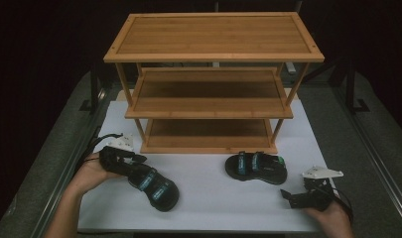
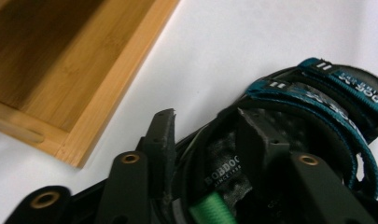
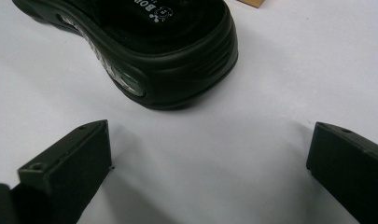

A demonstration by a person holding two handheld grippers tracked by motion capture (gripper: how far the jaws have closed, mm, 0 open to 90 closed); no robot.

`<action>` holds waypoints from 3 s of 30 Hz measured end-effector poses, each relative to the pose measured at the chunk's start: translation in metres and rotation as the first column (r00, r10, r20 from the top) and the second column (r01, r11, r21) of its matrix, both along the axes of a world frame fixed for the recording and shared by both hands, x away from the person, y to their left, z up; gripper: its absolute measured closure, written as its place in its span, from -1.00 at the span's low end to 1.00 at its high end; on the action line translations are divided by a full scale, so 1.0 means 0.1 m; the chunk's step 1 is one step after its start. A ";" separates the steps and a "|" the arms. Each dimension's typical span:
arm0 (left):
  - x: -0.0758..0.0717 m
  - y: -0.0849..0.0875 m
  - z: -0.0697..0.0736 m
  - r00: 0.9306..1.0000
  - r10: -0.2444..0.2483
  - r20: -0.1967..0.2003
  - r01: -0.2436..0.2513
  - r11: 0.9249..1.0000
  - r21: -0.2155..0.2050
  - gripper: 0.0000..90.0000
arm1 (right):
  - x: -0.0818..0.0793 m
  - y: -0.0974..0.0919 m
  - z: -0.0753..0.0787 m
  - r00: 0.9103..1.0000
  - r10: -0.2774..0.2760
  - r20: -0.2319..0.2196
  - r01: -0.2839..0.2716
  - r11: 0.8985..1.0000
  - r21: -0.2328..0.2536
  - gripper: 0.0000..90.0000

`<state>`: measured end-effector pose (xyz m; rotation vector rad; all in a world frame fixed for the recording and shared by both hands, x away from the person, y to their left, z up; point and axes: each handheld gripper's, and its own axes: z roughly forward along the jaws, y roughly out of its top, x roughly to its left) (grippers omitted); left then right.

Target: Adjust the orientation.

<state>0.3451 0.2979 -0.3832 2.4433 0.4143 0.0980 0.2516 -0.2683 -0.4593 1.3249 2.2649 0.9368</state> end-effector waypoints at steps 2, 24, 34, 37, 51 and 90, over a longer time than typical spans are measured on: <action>0.01 -0.02 -0.02 1.000 -0.002 -0.005 0.002 1.000 -0.003 0.42 | 0.00 0.00 0.00 1.000 0.000 0.001 0.000 1.000 0.000 -1.00; -0.26 0.24 0.05 0.976 0.218 -0.003 -0.218 0.976 0.007 0.91 | 0.00 0.00 0.00 1.000 -0.001 -0.001 0.001 1.000 0.001 -1.00; -0.53 0.43 0.01 0.966 0.258 -0.018 -0.258 0.964 -0.055 0.78 | 0.00 0.00 0.00 1.000 0.000 -0.001 0.000 1.000 -0.001 -1.00; -0.54 0.45 0.04 0.967 0.252 -0.026 -0.253 0.965 -0.068 0.71 | 0.00 0.00 0.00 1.000 0.001 -0.001 -0.001 1.000 -0.001 -1.00; -0.40 0.60 0.27 0.962 0.274 -0.009 -0.274 0.957 -0.101 1.00 | 0.00 0.00 0.00 1.000 0.000 -0.002 0.000 1.000 -0.001 -1.00; -0.83 0.54 -0.42 0.962 0.248 -0.110 -0.253 0.967 -0.036 1.00 | 0.00 0.00 0.00 1.000 -0.001 -0.002 0.001 1.000 0.000 -1.00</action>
